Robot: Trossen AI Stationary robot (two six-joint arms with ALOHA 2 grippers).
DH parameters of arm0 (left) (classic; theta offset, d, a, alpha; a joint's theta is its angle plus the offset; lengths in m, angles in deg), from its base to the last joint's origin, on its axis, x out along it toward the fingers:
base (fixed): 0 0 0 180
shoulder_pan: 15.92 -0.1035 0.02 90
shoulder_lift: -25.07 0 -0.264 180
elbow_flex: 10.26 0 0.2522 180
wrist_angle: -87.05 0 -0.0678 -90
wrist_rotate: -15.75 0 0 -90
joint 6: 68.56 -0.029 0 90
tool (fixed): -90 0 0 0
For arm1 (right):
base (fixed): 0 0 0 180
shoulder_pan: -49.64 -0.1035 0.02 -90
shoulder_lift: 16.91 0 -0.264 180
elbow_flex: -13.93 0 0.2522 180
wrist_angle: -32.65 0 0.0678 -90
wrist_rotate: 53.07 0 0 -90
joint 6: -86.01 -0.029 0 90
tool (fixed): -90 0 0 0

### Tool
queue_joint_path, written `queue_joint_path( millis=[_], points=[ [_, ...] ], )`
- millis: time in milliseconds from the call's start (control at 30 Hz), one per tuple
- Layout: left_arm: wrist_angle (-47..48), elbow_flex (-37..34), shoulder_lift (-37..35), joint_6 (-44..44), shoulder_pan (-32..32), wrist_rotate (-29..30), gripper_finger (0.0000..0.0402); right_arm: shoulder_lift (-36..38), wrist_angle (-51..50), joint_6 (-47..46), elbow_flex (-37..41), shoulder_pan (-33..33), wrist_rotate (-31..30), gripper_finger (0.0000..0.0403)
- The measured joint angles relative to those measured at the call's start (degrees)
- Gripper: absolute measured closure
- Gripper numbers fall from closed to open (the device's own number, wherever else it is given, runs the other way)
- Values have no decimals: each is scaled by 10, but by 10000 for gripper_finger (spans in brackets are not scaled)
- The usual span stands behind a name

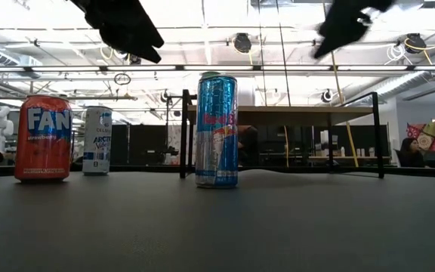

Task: Place canned beverage on shelf
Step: Put the top blue soda can on the shelf

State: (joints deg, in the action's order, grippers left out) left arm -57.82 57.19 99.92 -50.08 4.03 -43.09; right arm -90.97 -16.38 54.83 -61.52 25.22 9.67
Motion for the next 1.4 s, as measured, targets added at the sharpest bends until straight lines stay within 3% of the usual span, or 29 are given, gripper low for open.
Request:
queue_joint_path(
  millis=[233, 633, 867, 1400],
  points=[
    [1, 0, 0, -11, 0, 16, 17, -94, 224, 191, 0, 60, 57, 51],
    [7, 0, 0, -8, 4, 19, 17, -170, 323, 252, 1, 140, 197, 51],
    [0, 0, 0, -8, 5, 21, 17, -207, 344, 259, 1, 144, 199, 58],
    [2, 0, 0, -7, 5, 21, 17, -233, 374, 248, 1, 153, 183, 175]
  ],
)
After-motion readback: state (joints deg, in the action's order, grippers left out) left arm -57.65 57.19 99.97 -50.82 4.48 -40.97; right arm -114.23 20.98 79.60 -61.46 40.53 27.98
